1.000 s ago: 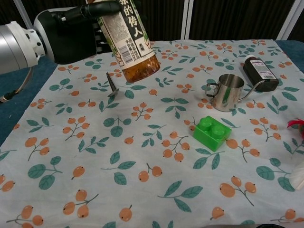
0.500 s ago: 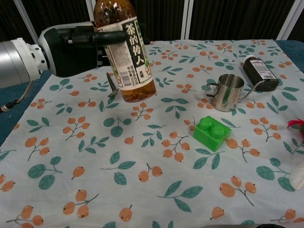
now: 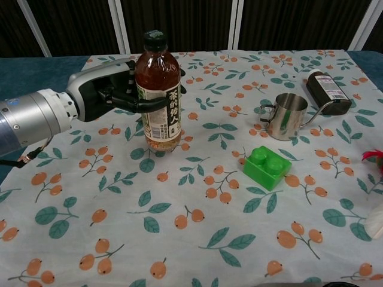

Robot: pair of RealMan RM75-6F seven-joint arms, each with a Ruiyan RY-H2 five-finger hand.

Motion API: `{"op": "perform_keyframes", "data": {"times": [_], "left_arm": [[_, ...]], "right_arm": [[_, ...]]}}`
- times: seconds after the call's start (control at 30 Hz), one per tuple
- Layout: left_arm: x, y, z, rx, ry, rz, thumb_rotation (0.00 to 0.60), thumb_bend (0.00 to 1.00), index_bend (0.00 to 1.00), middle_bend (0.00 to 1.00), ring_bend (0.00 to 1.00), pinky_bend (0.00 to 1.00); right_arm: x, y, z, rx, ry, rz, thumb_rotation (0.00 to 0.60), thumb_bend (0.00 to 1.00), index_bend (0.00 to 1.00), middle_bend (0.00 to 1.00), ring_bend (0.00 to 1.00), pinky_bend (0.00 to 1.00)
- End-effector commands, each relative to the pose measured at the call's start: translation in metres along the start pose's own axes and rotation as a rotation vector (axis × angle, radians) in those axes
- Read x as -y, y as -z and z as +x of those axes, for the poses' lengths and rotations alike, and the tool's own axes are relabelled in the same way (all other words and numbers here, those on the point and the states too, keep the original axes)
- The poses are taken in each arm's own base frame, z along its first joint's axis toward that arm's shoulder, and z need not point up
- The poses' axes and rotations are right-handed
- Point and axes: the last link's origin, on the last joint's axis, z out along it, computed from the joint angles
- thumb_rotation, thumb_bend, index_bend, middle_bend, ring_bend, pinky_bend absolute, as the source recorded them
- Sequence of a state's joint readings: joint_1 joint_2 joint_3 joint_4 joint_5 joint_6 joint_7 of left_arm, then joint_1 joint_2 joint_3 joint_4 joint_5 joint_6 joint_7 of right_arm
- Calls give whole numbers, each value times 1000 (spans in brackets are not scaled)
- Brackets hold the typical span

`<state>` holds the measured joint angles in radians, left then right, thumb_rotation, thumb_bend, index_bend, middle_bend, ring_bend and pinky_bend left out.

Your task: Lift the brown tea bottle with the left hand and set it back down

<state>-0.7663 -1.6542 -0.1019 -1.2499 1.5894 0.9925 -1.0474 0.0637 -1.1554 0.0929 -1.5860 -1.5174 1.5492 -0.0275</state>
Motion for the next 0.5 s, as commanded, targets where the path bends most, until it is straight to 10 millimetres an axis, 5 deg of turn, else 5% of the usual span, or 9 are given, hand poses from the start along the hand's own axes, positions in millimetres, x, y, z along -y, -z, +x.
{"op": "perform_keyframes", "data": {"times": [0.03,0.5], "left_arm": [[11,-2,-4,16,93,23,600,477,211,254,197,265],[35,-2,-7,29,21,45,600,437,195,237,170,248]], "right_arm": [[0,0,0,1,0,-1,600,113,118,88,140,165],[-1,0,0,2,-3,-5,600,112,118,101,140,165]]}}
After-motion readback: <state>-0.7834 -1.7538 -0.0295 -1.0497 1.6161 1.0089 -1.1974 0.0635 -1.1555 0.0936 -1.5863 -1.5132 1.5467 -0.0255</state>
